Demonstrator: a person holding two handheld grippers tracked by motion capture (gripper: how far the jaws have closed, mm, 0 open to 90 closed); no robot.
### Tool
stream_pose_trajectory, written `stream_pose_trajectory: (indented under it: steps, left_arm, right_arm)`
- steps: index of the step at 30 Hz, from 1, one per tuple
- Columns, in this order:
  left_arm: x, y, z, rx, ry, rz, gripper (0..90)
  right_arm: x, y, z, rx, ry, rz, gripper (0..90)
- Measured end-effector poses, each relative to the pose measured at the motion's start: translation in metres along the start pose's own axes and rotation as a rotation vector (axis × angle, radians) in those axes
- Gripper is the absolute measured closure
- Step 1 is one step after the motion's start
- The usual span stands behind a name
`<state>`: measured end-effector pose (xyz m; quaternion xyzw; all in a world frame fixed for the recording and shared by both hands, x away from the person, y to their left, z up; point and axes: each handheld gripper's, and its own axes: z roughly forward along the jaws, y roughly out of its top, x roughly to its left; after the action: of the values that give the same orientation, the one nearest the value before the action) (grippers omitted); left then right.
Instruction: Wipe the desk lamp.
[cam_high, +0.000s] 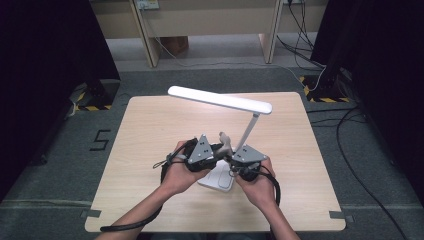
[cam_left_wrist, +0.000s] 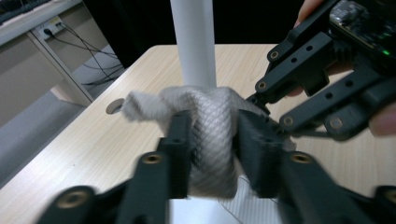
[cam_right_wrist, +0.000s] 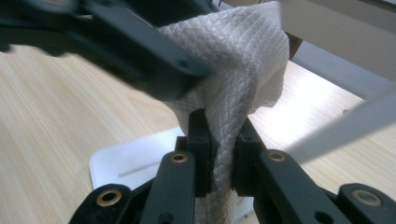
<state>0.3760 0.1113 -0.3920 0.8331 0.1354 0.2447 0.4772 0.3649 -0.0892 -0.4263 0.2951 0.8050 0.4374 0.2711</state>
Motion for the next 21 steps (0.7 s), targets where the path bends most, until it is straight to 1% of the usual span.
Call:
stream_pose_trajectory:
  steps: [1, 2, 4, 5, 7, 8, 10, 12, 14, 15, 17, 18, 20, 21]
  left_arm:
    - [0.0, -0.002, -0.004, -0.003, 0.007, 0.01, 57.4]
    - [0.0, -0.004, -0.008, 0.005, 0.013, 0.016, 56.2]
    - [0.002, -0.011, -0.013, 0.015, 0.022, 0.009, 55.1]
    - [0.003, -0.015, -0.015, 0.03, 0.025, 0.003, 55.1]
    - [0.007, -0.026, -0.013, 0.08, 0.029, -0.008, 57.0]
    - [0.009, -0.031, -0.011, 0.106, 0.027, -0.007, 58.5]
    - [0.01, -0.039, -0.005, 0.151, 0.038, 0.018, 60.3]
    - [0.011, -0.048, 0.004, 0.175, 0.028, -0.001, 61.4]
    - [0.011, -0.055, 0.011, 0.194, 0.025, -0.001, 63.6]
    - [0.011, -0.06, 0.016, 0.218, 0.018, -0.004, 64.0]
    - [0.01, -0.068, 0.024, 0.252, 0.009, -0.006, 65.2]
    - [0.01, -0.07, 0.027, 0.26, 0.004, -0.006, 65.7]
    - [0.008, -0.074, 0.032, 0.276, -0.009, -0.005, 66.3]
    - [0.007, -0.076, 0.034, 0.283, -0.012, -0.004, 66.5]
  right_arm:
    - [-0.001, -0.001, -0.003, 0.006, -0.003, 0.003, 81.1]
    - [-0.002, -0.002, -0.006, 0.006, -0.011, 0.006, 81.1]
    - [-0.005, -0.005, -0.011, 0.01, -0.024, 0.015, 81.1]
    - [-0.007, -0.006, -0.015, 0.011, -0.03, 0.021, 81.1]
    - [-0.011, -0.009, -0.022, 0.016, -0.045, 0.032, 81.1]
    - [-0.012, -0.01, -0.025, 0.016, -0.05, 0.037, 81.1]
    - [-0.016, -0.012, -0.032, 0.018, -0.064, 0.041, 81.2]
    - [-0.021, -0.013, -0.039, 0.017, -0.078, 0.05, 81.2]
    - [-0.028, -0.015, -0.047, 0.01, -0.098, 0.071, 81.3]
    - [-0.029, -0.015, -0.05, 0.013, -0.105, 0.075, 81.4]
    - [-0.035, -0.015, -0.06, -0.002, -0.127, 0.093, 81.5]
    - [-0.038, -0.015, -0.065, -0.011, -0.139, 0.1, 81.5]
    - [-0.042, -0.014, -0.071, -0.023, -0.151, 0.1, 81.5]
    - [-0.045, -0.013, -0.076, -0.029, -0.165, 0.1, 81.5]
